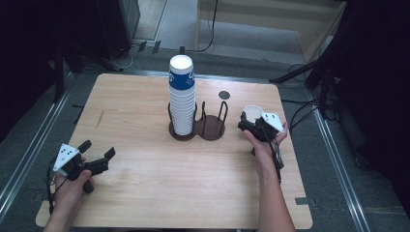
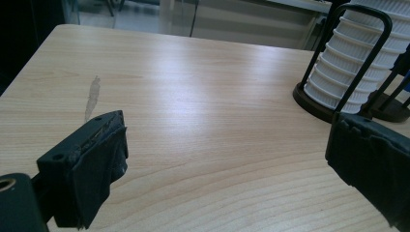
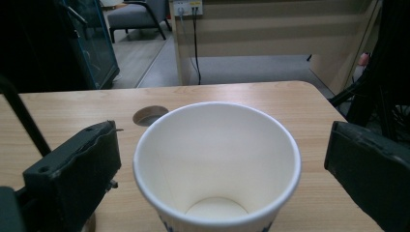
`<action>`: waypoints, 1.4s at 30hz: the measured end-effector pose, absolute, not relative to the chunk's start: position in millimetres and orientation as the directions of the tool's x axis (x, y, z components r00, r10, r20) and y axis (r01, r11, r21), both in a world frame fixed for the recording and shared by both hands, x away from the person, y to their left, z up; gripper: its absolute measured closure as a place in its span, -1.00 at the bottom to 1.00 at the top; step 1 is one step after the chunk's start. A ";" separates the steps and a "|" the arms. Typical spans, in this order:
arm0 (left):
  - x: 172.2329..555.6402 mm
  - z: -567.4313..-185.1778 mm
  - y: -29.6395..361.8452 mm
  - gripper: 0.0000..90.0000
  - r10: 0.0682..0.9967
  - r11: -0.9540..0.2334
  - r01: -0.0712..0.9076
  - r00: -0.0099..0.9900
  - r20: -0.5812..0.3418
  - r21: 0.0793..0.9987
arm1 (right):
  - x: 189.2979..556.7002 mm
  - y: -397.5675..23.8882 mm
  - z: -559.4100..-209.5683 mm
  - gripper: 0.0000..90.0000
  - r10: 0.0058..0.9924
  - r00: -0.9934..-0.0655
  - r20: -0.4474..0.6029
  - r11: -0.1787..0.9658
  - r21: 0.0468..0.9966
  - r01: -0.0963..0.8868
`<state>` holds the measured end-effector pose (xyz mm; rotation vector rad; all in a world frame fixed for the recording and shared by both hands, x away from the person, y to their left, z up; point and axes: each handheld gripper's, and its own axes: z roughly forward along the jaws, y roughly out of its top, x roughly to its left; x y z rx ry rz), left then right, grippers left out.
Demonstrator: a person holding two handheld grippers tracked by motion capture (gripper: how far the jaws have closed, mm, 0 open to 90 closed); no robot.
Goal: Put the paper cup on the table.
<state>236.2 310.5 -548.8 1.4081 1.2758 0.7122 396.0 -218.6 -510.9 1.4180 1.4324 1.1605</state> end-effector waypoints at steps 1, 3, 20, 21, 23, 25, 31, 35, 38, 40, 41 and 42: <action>236.2 -548.8 310.5 -0.96 0.944 0.128 0.315 0.252 -0.212 0.941 | 394.0 -218.9 -510.5 -1.00 0.996 -0.062 0.061 -0.042 0.962 0.268; 236.0 -549.3 310.0 -0.96 0.945 0.122 0.317 0.253 -0.208 0.941 | 388.4 -220.0 -510.2 -1.00 0.996 -0.068 0.059 -0.039 0.963 0.265; 234.3 -552.0 309.1 -0.96 0.948 0.113 0.307 0.252 -0.195 0.945 | 342.1 -229.2 -506.4 -1.00 0.994 -0.099 0.053 -0.029 0.973 0.228; 234.2 -551.9 308.4 -0.96 0.949 0.108 0.305 0.251 -0.189 0.946 | 339.4 -229.4 -506.2 -1.00 0.994 -0.099 0.042 -0.018 0.974 0.226; 233.9 -551.7 307.1 -0.95 0.952 0.099 0.311 0.246 -0.181 0.945 | 333.8 -230.2 -506.1 -1.00 0.994 -0.102 0.029 -0.006 0.976 0.219; 233.8 -551.5 307.0 -0.95 0.954 0.092 0.320 0.243 -0.176 0.943 | 328.4 -231.6 -506.3 -1.00 0.994 -0.102 0.026 -0.003 0.976 0.217; 233.8 -551.0 308.1 -0.81 0.966 0.079 0.357 0.203 -0.160 0.931 | 312.6 -237.7 -507.7 -1.00 0.995 -0.097 0.018 0.003 0.978 0.210; 233.0 -551.1 309.7 -0.80 0.964 0.086 0.361 0.204 -0.169 0.929 | 301.3 -242.3 -506.3 -1.00 0.995 -0.095 0.015 0.004 0.980 0.200; 232.6 -551.3 310.3 -0.80 0.962 0.091 0.358 0.209 -0.174 0.929 | 293.0 -245.1 -505.6 -1.00 0.995 -0.098 -0.010 0.029 0.981 0.191; 231.6 -551.3 310.3 -0.80 0.960 0.091 0.361 0.214 -0.178 0.928 | 287.5 -247.6 -505.3 -1.00 0.995 -0.097 -0.015 0.034 0.981 0.190; 231.4 -551.2 310.2 -0.80 0.960 0.088 0.363 0.216 -0.176 0.927 | 285.0 -249.0 -505.4 -1.00 0.995 -0.096 -0.017 0.035 0.981 0.188; 231.3 -551.3 309.9 -0.80 0.960 0.086 0.364 0.217 -0.175 0.927 | 282.5 -250.8 -505.5 -1.00 0.995 -0.094 -0.020 0.037 0.982 0.188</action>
